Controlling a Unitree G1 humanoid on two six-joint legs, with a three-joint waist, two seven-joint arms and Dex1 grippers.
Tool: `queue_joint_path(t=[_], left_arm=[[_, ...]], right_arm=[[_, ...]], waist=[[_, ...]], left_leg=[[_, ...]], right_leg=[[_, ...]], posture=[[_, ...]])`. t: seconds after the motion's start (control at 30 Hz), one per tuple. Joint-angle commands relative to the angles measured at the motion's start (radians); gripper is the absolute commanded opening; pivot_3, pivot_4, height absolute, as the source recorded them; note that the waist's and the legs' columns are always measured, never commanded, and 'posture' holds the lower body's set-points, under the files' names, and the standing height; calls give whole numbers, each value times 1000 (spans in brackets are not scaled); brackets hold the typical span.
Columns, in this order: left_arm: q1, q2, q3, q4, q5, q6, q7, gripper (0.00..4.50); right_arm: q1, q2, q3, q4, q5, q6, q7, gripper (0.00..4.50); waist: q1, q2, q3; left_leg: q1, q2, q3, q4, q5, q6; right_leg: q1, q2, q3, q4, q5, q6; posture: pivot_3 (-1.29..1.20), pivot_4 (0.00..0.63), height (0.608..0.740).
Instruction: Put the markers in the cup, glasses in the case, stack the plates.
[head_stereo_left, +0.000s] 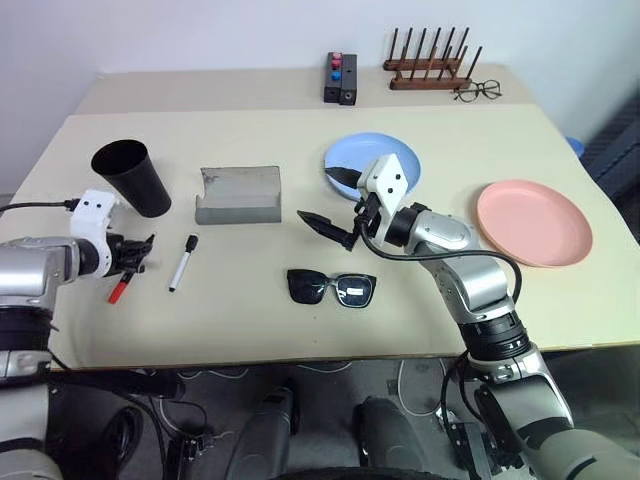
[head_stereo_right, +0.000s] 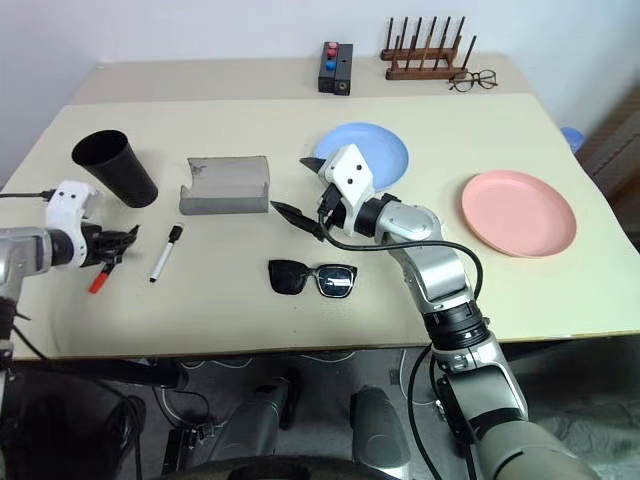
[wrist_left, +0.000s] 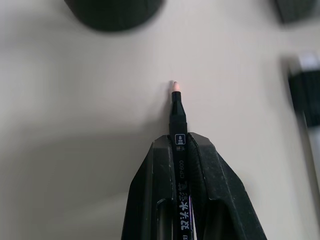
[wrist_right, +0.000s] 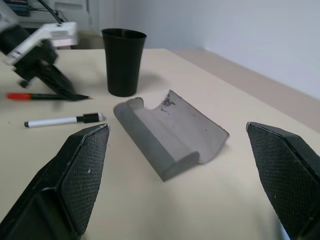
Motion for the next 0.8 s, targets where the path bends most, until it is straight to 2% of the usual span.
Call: queue_joint_path(t=[0.03,0.3,0.4,0.6,0.63,0.8], left_arm=[[74,47,48,-79,-16,61,-7,41],[205,64,105,-203,-48,135,4,41],[196,48,114,-182,-44,131,28,1193],[166,71,77,-175,-44,125,9,4208],[160,81,61,-173,-42,119,-5,4368],[97,126,-30,-126,-18,71,-73,4368]], right_arm=[[-17,-4,-17,-8,-4,-33,11,4500],[-13,6,-8,-1,-15,-49,23,4500],[-15,7,-9,0,-13,-44,24,4500],[-2,2,-3,-11,-19,-39,28,4500],[-1,3,-4,-13,-19,-38,27,4500],[4,5,-3,-20,-19,-31,23,4500]], waist=[[-1,0,0],[5,0,0],[5,0,0],[5,0,0],[6,0,0],[8,0,0]], left_leg=[[0,0,0,0,0,0],[1,0,0,-1,0,-1],[1,0,0,-1,0,-1],[1,0,0,-1,0,-1],[1,0,0,-1,0,-1],[1,-1,0,-1,-1,-3]], right_leg=[[0,0,0,0,0,0],[-3,-2,0,-1,0,0],[-3,-3,0,-1,0,0],[-3,-3,0,-1,0,0],[-2,-3,0,-1,0,0],[-2,-3,-1,-1,0,0]], posture=[[0,150,740],[0,150,740],[0,150,740],[0,150,740],[0,150,740],[0,150,740]])
